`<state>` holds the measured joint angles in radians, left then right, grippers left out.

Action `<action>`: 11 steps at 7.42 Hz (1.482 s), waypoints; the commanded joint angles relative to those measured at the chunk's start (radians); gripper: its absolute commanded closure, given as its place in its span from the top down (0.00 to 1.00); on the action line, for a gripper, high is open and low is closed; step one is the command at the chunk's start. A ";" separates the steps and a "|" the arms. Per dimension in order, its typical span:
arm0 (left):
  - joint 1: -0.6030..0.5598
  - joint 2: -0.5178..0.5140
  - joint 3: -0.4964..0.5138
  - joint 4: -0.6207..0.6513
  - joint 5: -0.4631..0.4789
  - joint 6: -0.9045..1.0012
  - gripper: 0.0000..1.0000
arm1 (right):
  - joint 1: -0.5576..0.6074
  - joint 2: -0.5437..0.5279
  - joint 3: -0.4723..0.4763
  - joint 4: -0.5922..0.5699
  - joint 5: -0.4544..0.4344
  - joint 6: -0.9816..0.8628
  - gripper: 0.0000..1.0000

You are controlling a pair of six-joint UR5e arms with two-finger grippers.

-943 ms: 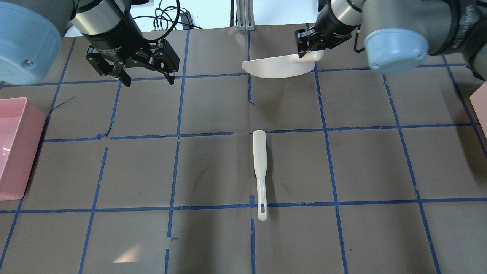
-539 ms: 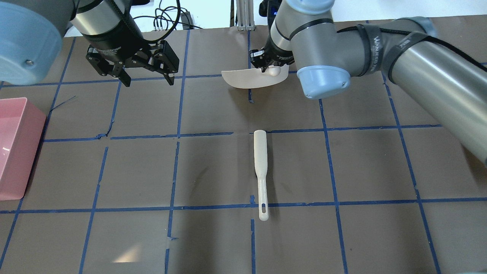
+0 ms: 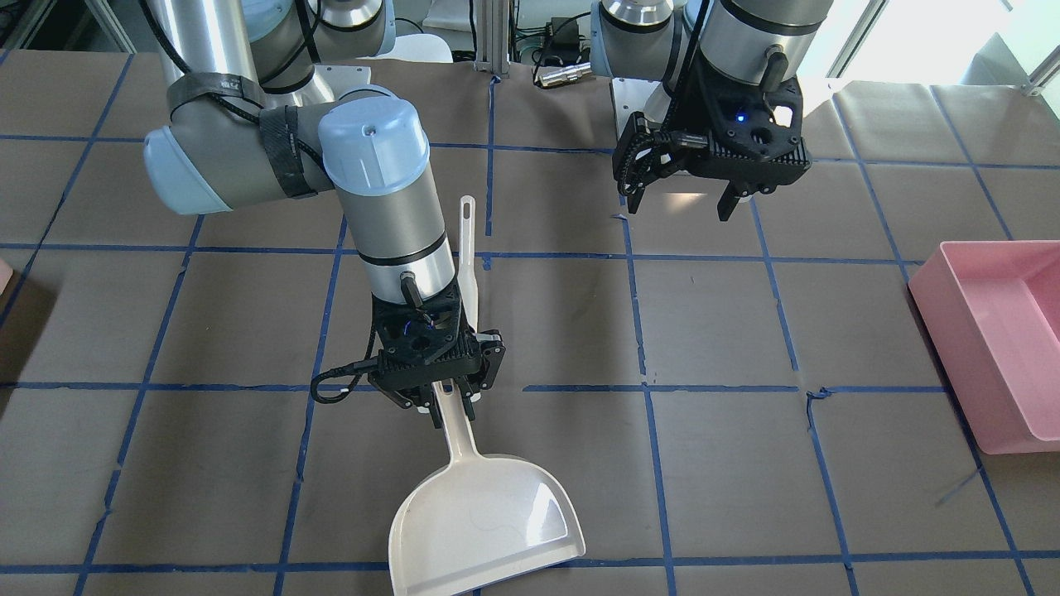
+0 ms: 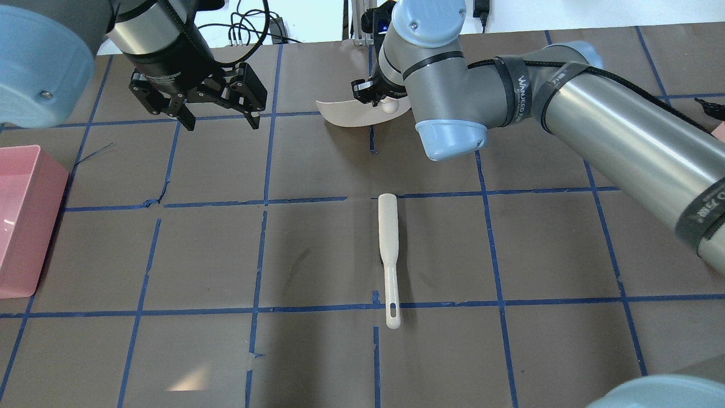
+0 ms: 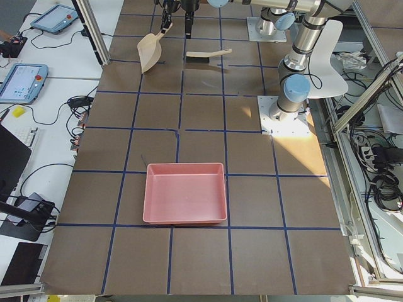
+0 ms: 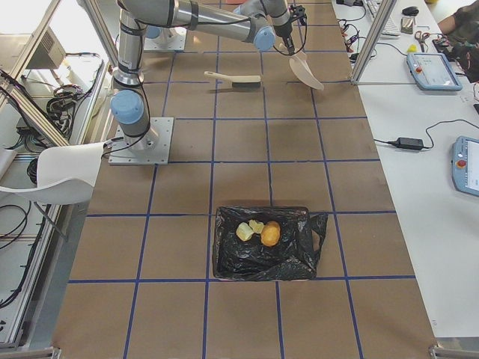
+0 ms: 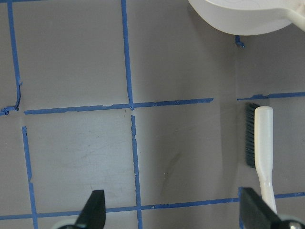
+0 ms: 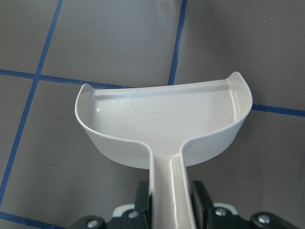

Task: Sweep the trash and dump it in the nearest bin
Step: 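Carry the empty dustpan back and lower it onto the table with the right gripper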

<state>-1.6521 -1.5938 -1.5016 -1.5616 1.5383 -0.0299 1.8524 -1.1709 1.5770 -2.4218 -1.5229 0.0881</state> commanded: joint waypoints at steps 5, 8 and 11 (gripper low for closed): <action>0.003 0.002 -0.003 0.000 0.000 0.002 1.00 | 0.008 0.030 0.003 -0.033 0.001 0.005 0.06; 0.006 0.003 0.001 0.000 0.003 0.005 1.00 | 0.008 0.030 0.001 -0.034 0.003 0.009 0.57; 0.006 0.003 0.001 0.000 0.000 0.005 1.00 | 0.008 0.028 -0.006 -0.031 0.000 0.009 0.78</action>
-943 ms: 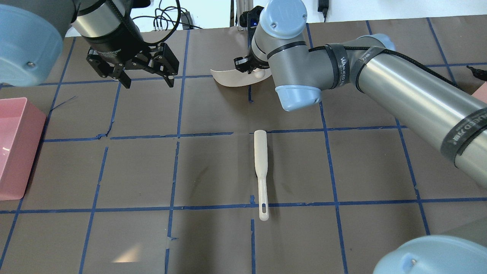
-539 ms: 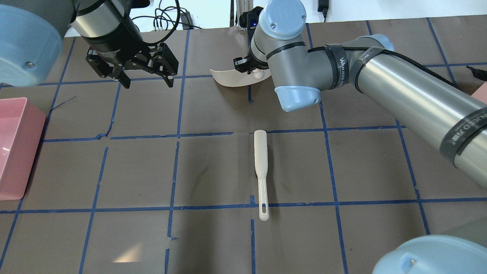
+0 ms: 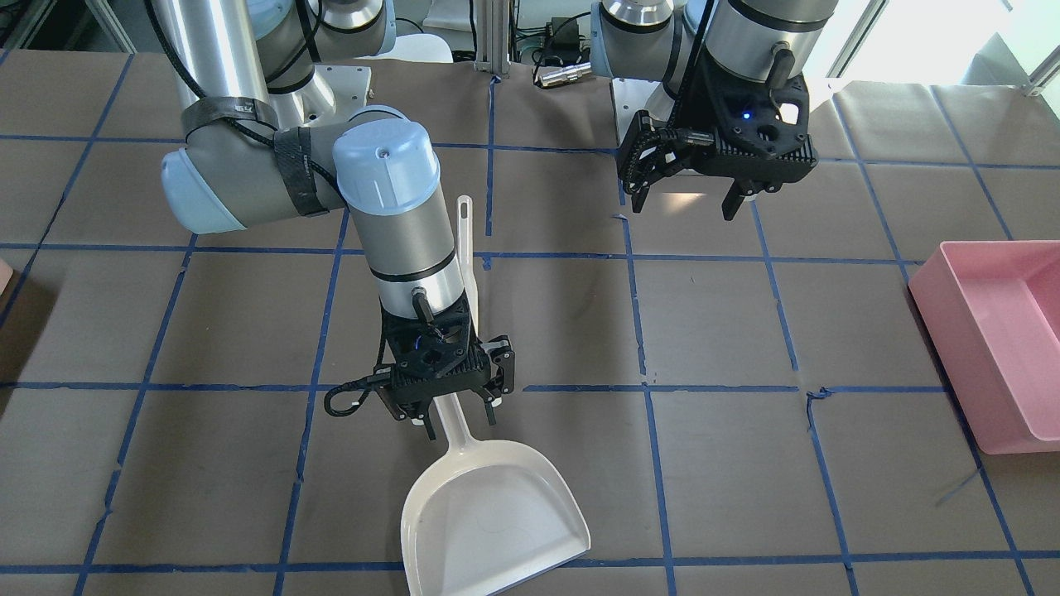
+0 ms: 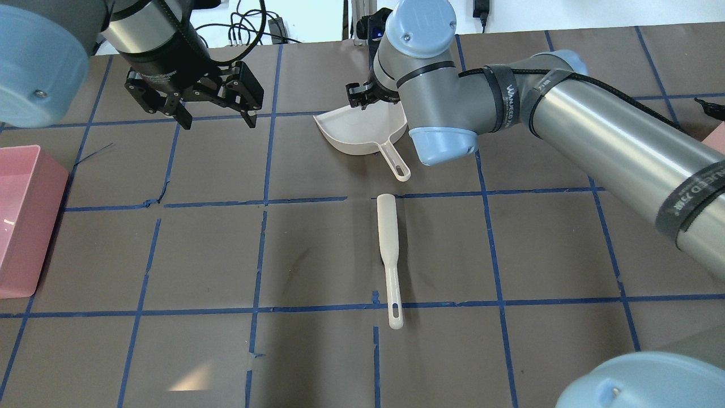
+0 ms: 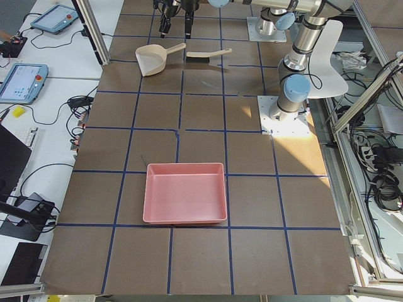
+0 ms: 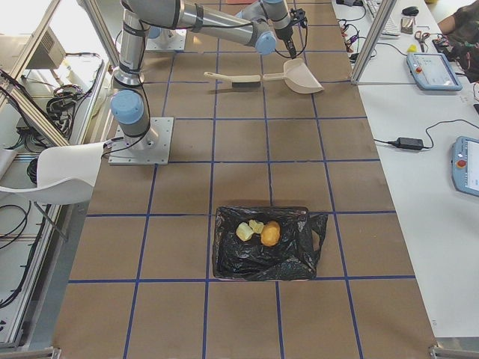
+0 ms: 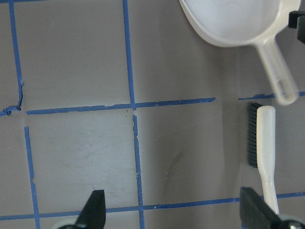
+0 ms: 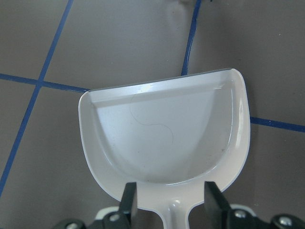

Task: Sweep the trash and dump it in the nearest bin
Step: 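Carry the empty dustpan back and lower it onto the table with the right gripper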

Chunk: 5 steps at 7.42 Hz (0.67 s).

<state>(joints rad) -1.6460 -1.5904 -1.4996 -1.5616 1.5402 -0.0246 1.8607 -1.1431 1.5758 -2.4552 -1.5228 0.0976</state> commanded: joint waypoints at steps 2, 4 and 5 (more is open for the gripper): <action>0.000 0.000 -0.001 0.000 -0.002 0.000 1.00 | -0.026 -0.001 -0.008 0.011 0.000 -0.018 0.98; 0.000 0.000 -0.004 -0.002 0.000 0.006 1.00 | -0.136 -0.006 -0.008 0.033 -0.003 -0.053 1.00; 0.000 0.000 -0.002 0.000 -0.002 0.011 1.00 | -0.209 -0.027 -0.007 0.066 -0.003 -0.077 1.00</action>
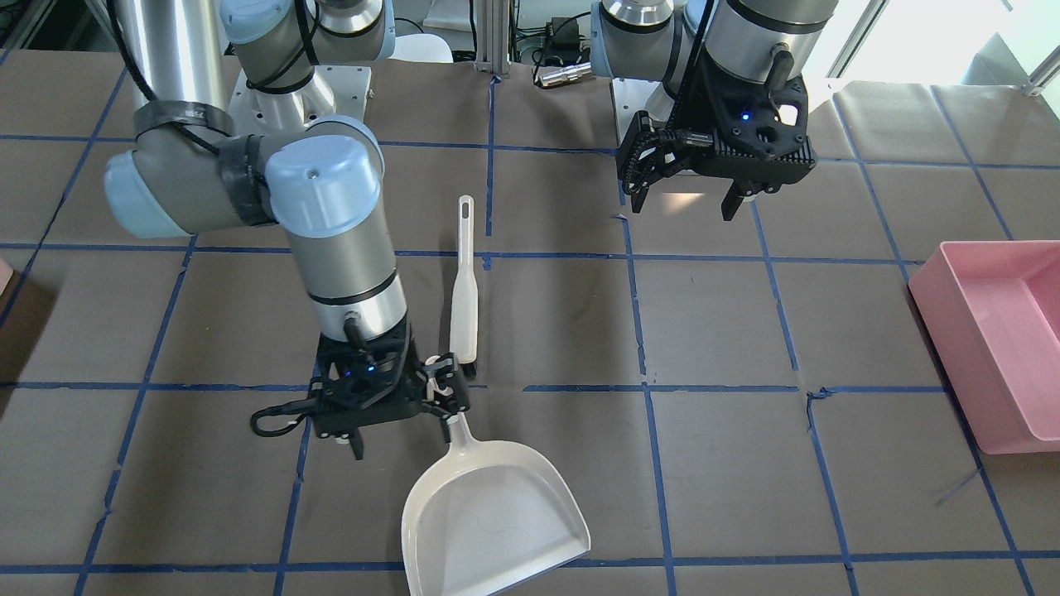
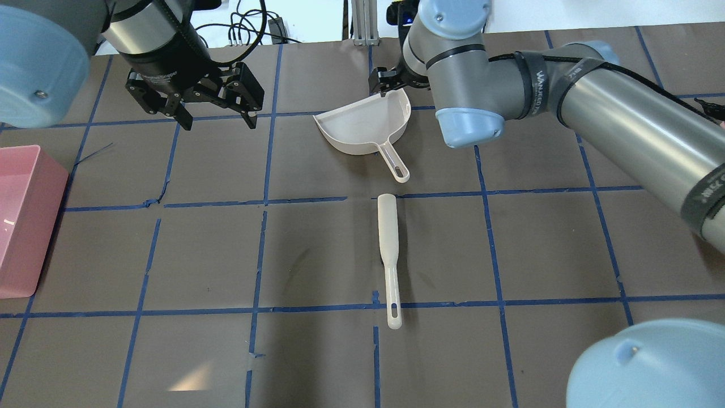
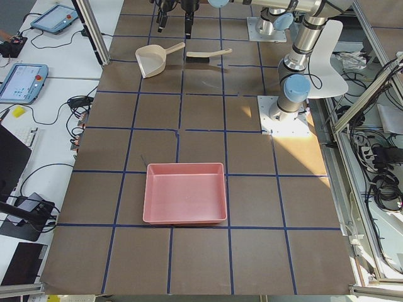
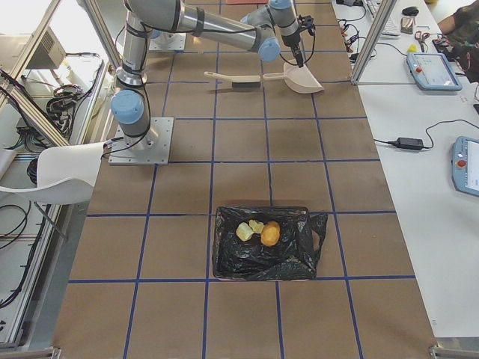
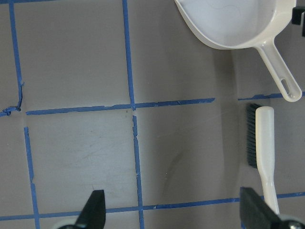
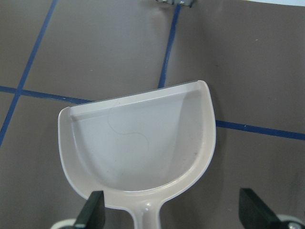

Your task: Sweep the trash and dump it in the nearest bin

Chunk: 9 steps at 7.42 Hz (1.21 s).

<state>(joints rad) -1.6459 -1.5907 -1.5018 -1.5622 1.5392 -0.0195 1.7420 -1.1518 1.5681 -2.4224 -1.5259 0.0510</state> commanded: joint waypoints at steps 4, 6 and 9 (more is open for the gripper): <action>0.000 0.000 0.000 0.001 0.002 0.006 1.00 | -0.368 -0.181 0.009 0.263 0.001 -0.147 1.00; 0.001 0.002 0.000 0.001 0.001 0.006 1.00 | -0.558 -0.210 0.010 0.408 0.003 -0.279 1.00; 0.006 0.002 0.000 0.001 0.002 0.009 1.00 | -0.685 -0.210 0.015 0.494 0.013 -0.365 1.00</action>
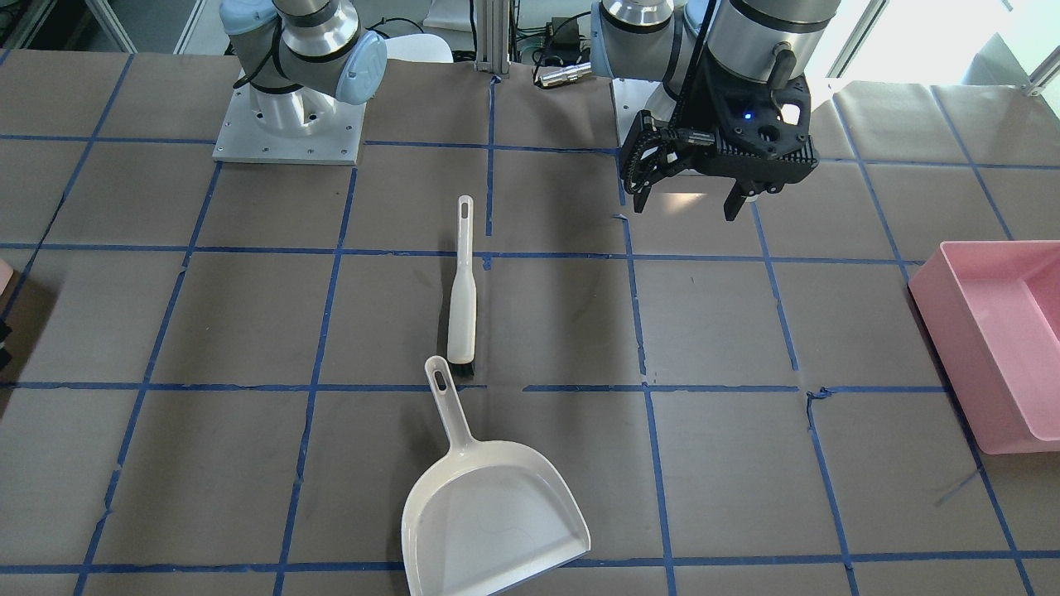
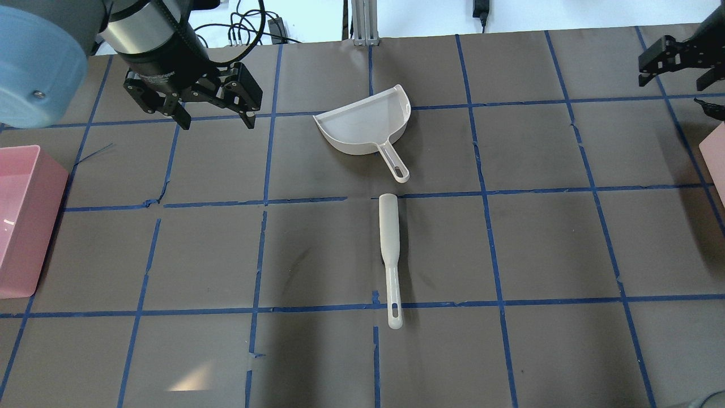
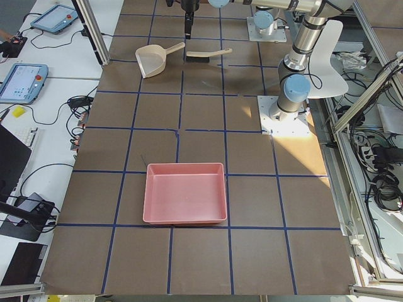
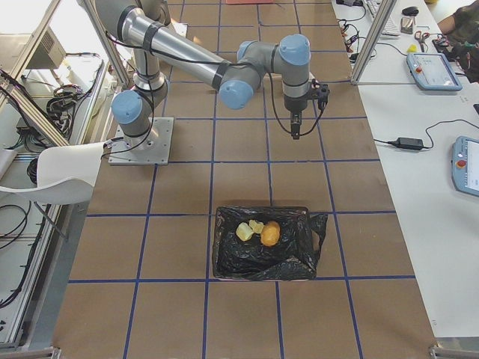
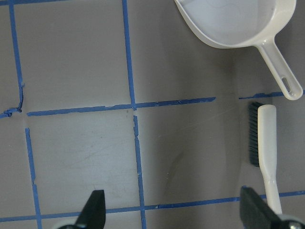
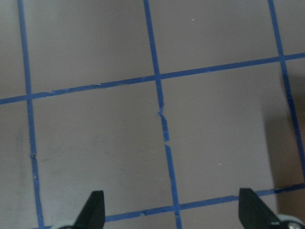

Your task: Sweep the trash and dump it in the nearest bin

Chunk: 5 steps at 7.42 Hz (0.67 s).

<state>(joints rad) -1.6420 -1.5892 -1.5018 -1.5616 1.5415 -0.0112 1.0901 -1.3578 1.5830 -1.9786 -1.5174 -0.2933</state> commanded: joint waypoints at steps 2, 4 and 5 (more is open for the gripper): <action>0.002 0.000 0.000 0.000 0.000 0.000 1.00 | 0.044 -0.056 -0.011 0.139 0.008 0.026 1.00; 0.002 0.006 -0.008 0.000 0.000 -0.001 1.00 | 0.225 -0.143 -0.012 0.217 -0.006 0.260 1.00; 0.005 0.009 -0.011 0.000 0.000 -0.001 1.00 | 0.297 -0.164 -0.011 0.248 -0.006 0.342 1.00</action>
<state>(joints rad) -1.6389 -1.5843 -1.5075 -1.5616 1.5416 -0.0121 1.2897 -1.4823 1.5717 -1.7770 -1.5220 -0.0731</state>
